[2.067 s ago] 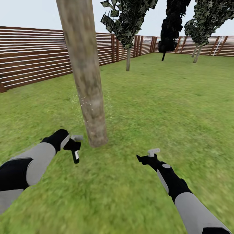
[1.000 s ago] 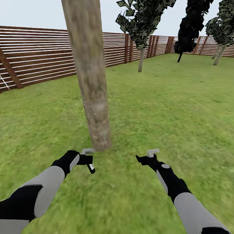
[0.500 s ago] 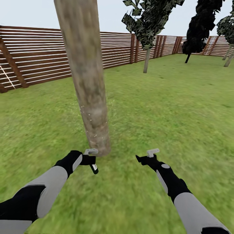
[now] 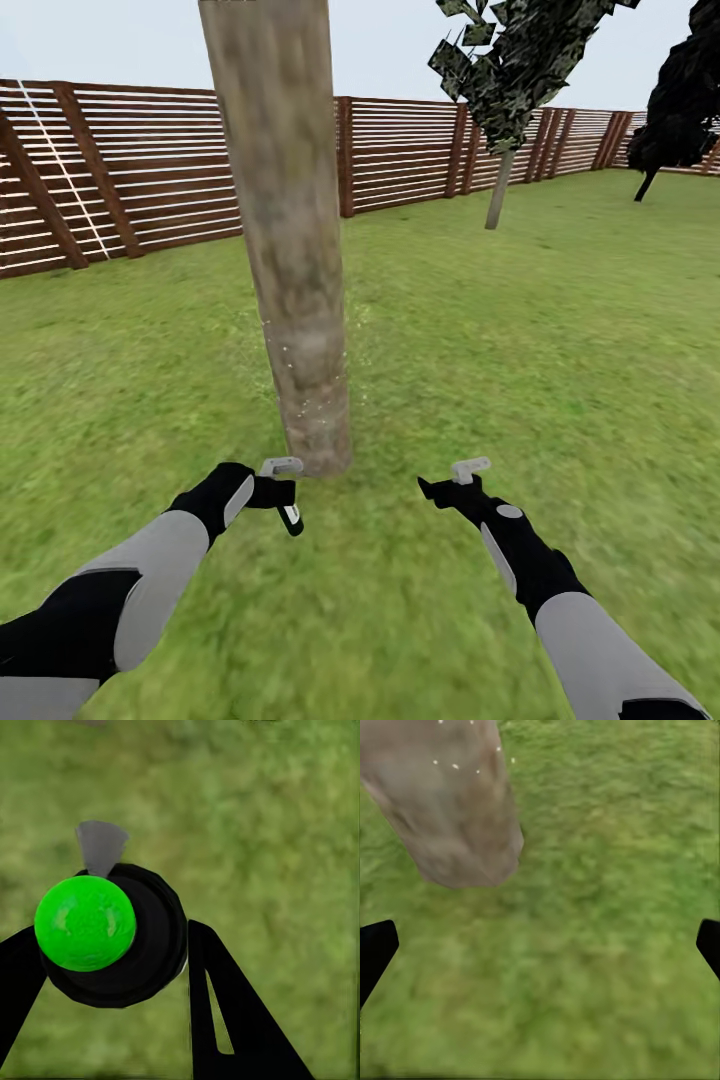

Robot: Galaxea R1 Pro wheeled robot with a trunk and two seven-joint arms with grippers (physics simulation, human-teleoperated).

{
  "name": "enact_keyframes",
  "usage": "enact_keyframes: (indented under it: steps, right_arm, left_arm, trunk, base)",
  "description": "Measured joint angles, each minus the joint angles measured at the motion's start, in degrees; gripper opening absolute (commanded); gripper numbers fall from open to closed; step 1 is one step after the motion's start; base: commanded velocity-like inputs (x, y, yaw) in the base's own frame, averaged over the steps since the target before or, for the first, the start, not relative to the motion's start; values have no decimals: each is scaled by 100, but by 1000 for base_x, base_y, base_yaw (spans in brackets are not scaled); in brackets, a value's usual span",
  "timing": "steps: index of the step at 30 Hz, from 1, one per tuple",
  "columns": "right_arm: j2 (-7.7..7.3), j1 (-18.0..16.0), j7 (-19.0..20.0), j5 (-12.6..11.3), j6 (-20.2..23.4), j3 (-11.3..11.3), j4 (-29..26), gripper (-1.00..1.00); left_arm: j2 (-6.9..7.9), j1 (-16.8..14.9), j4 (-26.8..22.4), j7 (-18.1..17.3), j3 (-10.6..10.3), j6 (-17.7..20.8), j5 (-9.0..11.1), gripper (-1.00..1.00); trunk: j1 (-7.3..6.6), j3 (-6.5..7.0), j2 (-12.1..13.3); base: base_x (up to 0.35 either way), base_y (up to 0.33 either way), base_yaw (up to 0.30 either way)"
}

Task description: In the garden, pick up the pesticide atomizer on the floor and spray pesticide onto both trees until each tree trunk is fully covered.

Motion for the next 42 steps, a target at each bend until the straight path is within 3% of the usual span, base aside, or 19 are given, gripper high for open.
enact_keyframes:
  steps: [11, 21, 32, 34, 37, 39, 42]
  right_arm:
    - [0, 0, 0, 0, 0, -2, 0, 100]
    - [-8, 1, 3, -2, 1, -14, -2, 100]
    - [-34, 0, -1, 1, 1, -37, -16, 100]
    - [-31, 0, -6, 0, 2, -35, -19, 100]
    - [-34, 0, -7, 0, 3, -38, -17, 100]
    - [-35, 1, -7, 0, 5, -40, -23, 100]
    - [-35, 2, -7, 0, 7, -39, -27, 100]
  left_arm:
    - [-9, 0, 26, 0, 2, -12, 0, -100]
    - [-33, -1, 45, 0, 2, -22, 1, -100]
    - [-13, -24, -40, 13, -21, 49, -39, -100]
    - [-20, -68, -170, 12, -24, 331, -34, -100]
    - [-67, -93, -1112, 16, -26, 1081, -28, -100]
    - [-87, -107, -1891, 13, -44, 2111, -39, -100]
    - [-121, -442, -1963, 10, -45, 2409, -21, -100]
  trunk:
    - [0, 0, 0]
    - [0, 0, 0]
    - [-1, 0, 0]
    - [-1, 0, 0]
    - [-1, 1, 0]
    - [-1, 1, 0]
    - [-1, 1, 0]
  base:
    - [-1, -324, 274]
    - [0, -321, 27]
    - [0, -62, 62]
    - [0, 0, 264]
    - [0, 0, 255]
    - [0, 0, 51]
    - [0, 0, 6]
